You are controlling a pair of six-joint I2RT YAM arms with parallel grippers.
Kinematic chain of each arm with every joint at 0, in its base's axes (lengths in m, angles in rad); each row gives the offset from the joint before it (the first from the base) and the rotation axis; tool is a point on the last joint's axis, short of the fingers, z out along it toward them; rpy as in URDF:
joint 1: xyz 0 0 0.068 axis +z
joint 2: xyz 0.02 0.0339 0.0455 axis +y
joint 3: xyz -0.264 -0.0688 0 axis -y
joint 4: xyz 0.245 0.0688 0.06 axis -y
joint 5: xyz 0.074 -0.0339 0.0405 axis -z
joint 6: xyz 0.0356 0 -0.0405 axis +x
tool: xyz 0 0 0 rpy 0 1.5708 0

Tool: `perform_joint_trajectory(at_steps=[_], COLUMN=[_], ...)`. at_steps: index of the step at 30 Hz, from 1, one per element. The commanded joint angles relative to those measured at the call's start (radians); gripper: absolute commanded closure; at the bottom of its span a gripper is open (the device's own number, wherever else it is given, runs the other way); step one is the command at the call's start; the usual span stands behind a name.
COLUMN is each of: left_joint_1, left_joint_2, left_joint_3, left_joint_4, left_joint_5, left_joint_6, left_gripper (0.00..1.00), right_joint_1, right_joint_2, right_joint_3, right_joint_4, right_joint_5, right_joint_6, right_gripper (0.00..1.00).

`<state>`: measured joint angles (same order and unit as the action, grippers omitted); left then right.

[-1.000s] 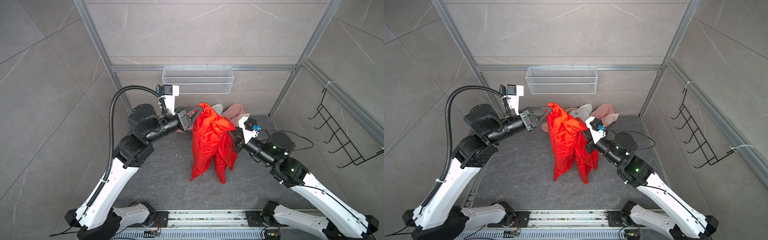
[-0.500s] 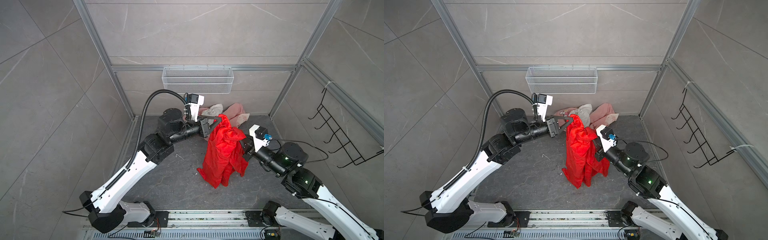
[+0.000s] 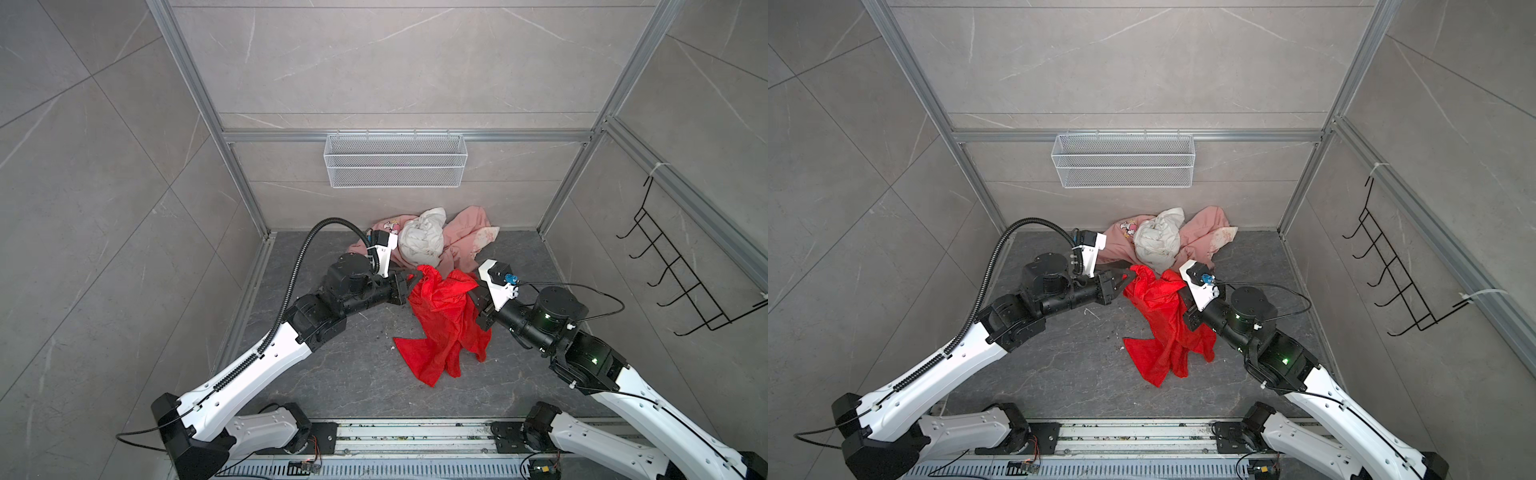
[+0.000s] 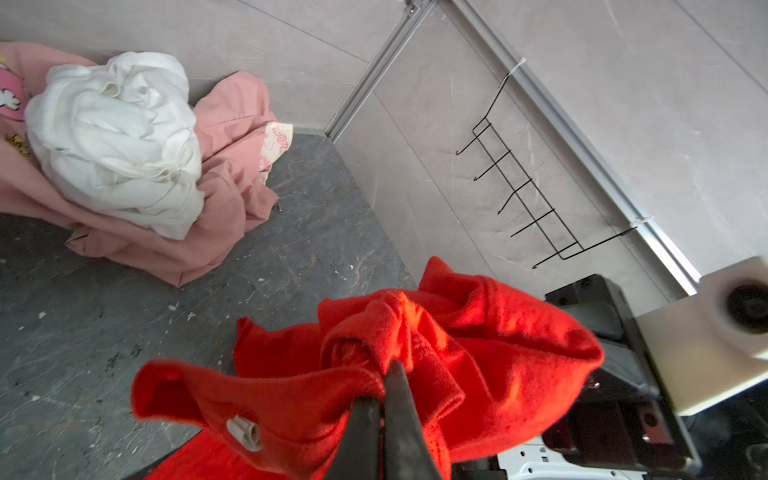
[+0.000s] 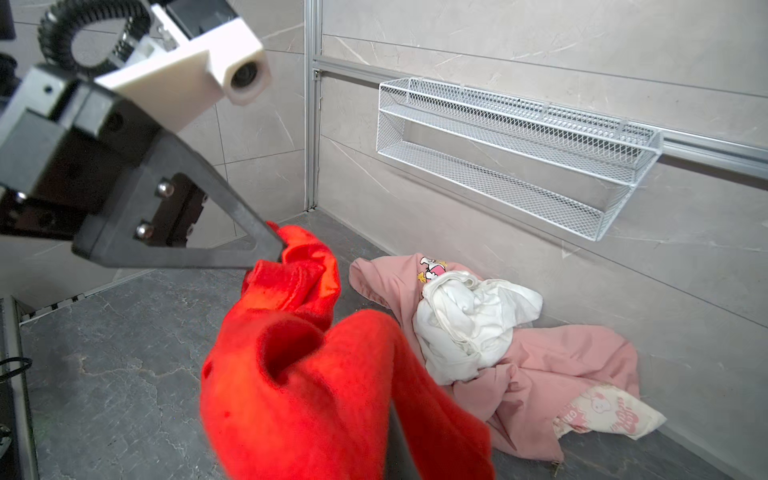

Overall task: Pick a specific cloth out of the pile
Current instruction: 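Lower the red cloth onto the table nearer the robot with both grippers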

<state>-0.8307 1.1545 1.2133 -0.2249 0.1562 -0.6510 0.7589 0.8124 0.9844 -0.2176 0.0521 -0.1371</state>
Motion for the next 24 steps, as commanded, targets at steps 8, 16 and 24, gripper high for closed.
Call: perform_joint_trajectory(at_steps=[8,16,24], left_joint_1=[0.001,0.001,0.001], left_joint_2=[-0.129,-0.185,-0.2], left_joint_3=[-0.133,-0.222,-0.31], left_joint_4=[-0.086,-0.159,-0.18], left_joint_5=[-0.06,-0.057,-0.049], left_joint_6=[0.012,-0.009,-0.027], left_gripper=[1.0,1.0,1.0], right_joint_1=[0.005,0.006,0.008], right_joint_2=[-0.002,0.004,-0.006], right_joint_3=[-0.049,-0.075,-0.153], right_joint_4=[-0.052,-0.15,-0.145], right_joint_5=[-0.074,-0.123,-0.131], right_joint_6=[0.096,0.162,0.256], right_gripper=[1.0,1.0,1.0])
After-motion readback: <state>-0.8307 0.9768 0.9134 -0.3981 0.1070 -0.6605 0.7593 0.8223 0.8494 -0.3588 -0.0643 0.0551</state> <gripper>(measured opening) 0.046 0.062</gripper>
